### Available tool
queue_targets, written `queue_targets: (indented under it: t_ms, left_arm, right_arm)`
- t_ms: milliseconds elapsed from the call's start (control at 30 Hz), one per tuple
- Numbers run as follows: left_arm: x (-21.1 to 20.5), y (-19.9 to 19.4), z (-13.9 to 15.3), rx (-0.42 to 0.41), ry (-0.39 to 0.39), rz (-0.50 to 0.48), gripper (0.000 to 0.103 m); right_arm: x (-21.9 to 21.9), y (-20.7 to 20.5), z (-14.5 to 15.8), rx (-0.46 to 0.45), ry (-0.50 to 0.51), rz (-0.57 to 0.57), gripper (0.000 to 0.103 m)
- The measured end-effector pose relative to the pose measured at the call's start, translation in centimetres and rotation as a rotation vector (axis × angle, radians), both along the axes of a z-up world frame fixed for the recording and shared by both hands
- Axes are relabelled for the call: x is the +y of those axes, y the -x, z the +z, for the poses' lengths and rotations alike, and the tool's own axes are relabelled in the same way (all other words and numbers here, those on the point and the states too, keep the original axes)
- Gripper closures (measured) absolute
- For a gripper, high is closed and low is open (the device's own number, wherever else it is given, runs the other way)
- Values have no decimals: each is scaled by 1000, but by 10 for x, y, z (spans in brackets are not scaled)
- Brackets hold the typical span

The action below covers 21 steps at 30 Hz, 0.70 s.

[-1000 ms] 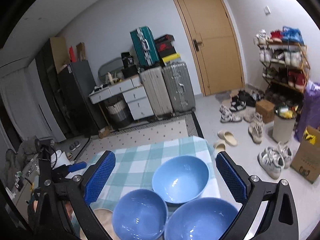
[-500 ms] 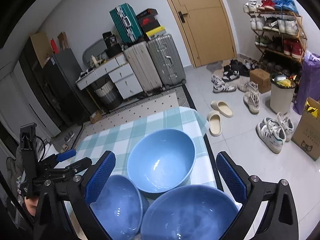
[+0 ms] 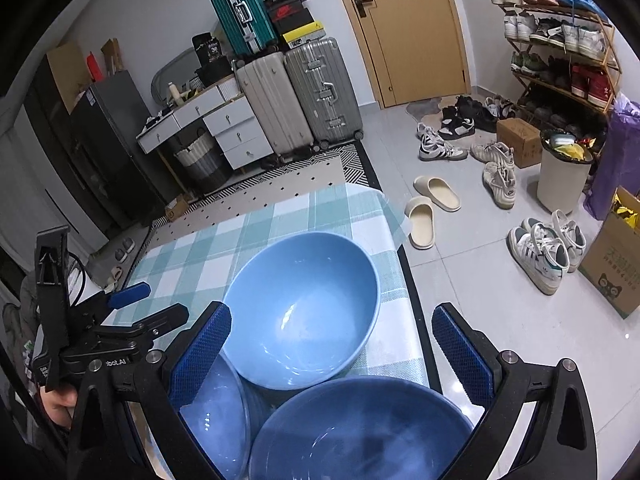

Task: Organize plates and bowls
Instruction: 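Move both tools toward the light-blue bowls on the cloth, then close the left tool on a blue bowl rim while the right tool grips the same rim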

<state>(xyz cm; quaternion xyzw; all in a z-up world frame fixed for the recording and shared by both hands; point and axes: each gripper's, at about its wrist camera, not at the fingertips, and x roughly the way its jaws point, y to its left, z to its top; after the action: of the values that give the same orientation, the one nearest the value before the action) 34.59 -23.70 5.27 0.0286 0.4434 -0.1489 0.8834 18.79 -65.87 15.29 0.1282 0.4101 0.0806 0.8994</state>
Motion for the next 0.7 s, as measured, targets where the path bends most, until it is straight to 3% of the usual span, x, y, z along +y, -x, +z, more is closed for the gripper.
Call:
queue_targets:
  t_ms: [433, 633, 700]
  left_arm:
    - [-8, -35, -38, 94, 4, 4, 2]
    - [-13, -39, -47, 126, 9, -12, 11]
    - [-16, -39, -50, 144, 15, -23, 19]
  right_arm:
    - [0, -20, -28, 90, 5, 25, 1]
    - [2, -29, -42, 131, -15, 46, 2]
    - [2, -32, -46, 142, -23, 51, 6]
